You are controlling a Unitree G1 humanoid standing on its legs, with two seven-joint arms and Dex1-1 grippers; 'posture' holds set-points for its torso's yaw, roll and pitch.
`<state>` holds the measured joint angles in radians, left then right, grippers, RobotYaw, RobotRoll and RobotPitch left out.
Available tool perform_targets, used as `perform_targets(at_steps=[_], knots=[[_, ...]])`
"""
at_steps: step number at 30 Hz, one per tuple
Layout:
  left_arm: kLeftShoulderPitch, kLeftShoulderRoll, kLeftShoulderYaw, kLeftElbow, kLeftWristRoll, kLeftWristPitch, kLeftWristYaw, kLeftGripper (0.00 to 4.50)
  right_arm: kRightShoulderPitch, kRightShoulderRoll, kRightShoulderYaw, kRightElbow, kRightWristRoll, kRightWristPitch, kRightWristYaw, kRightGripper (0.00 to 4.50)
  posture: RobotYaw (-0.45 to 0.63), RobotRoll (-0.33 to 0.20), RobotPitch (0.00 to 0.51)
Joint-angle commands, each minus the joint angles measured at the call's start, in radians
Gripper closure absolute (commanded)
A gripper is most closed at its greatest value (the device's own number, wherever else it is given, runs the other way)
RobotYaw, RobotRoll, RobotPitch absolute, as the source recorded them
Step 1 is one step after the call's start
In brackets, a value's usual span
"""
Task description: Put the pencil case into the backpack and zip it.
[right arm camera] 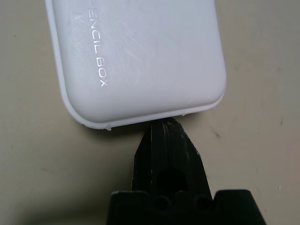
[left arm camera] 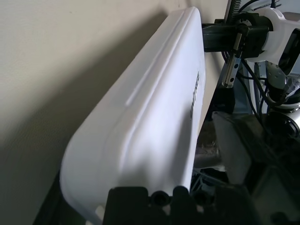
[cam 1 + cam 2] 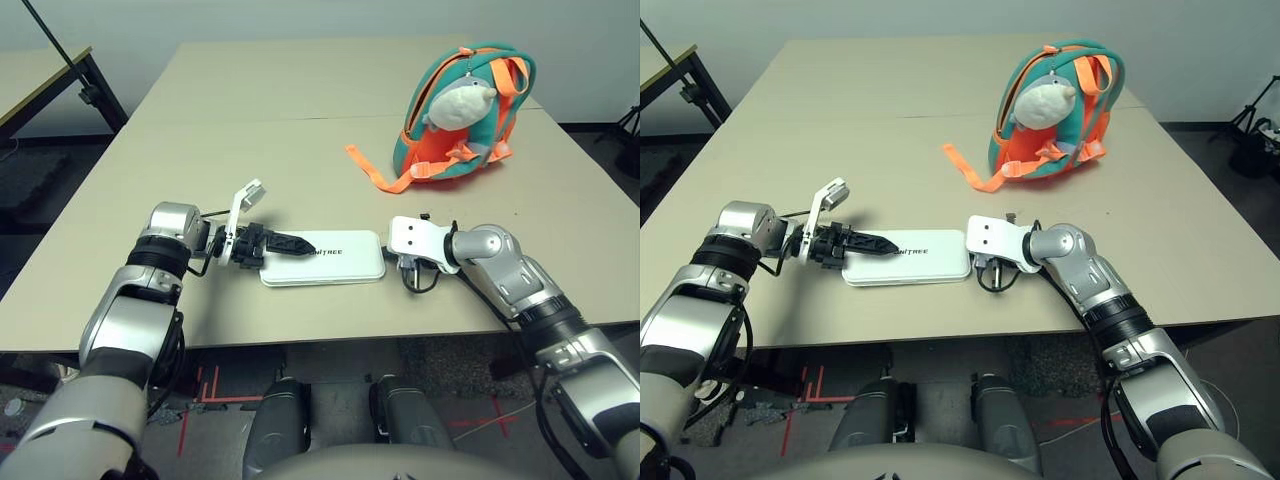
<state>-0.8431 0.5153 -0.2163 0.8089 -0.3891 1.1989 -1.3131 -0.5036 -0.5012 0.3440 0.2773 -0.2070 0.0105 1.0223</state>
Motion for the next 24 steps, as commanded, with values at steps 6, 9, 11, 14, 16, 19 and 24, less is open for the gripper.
perform_targets(at_steps=[6,9,11,14,16,19,24], knots=[[-0.002,-0.004,0.064,0.012,-0.015,-0.036,0.009,1.35,0.006,-0.029,-0.025,0.016,0.035,0.01,-0.004,4.5,-0.13,0.0,0.045],[-0.009,0.003,0.079,0.009,-0.013,-0.043,0.01,1.35,0.006,-0.052,-0.06,0.016,0.063,0.036,-0.015,4.5,-0.13,0.0,0.044],[-0.018,0.012,0.095,0.005,-0.017,-0.046,0.011,1.35,0.009,-0.059,-0.111,0.008,0.108,0.085,-0.023,4.1,-0.13,0.0,0.044],[-0.027,0.035,0.109,-0.004,-0.012,-0.064,0.011,1.35,0.016,-0.074,-0.212,-0.006,0.189,0.164,-0.04,3.26,-0.13,0.0,0.044],[-0.029,0.048,0.118,-0.014,-0.009,-0.08,0.012,1.35,0.019,-0.089,-0.268,-0.005,0.224,0.194,-0.063,2.41,-0.12,0.0,0.043],[-0.03,0.069,0.132,-0.034,-0.008,-0.1,0.021,1.35,0.013,-0.102,-0.361,0.012,0.261,0.243,-0.139,1.29,-0.12,0.0,0.043],[-0.027,0.098,0.156,-0.072,-0.001,-0.137,0.047,1.35,-0.015,-0.06,-0.525,-0.014,0.364,0.395,-0.301,0.0,-0.12,0.0,0.041]])
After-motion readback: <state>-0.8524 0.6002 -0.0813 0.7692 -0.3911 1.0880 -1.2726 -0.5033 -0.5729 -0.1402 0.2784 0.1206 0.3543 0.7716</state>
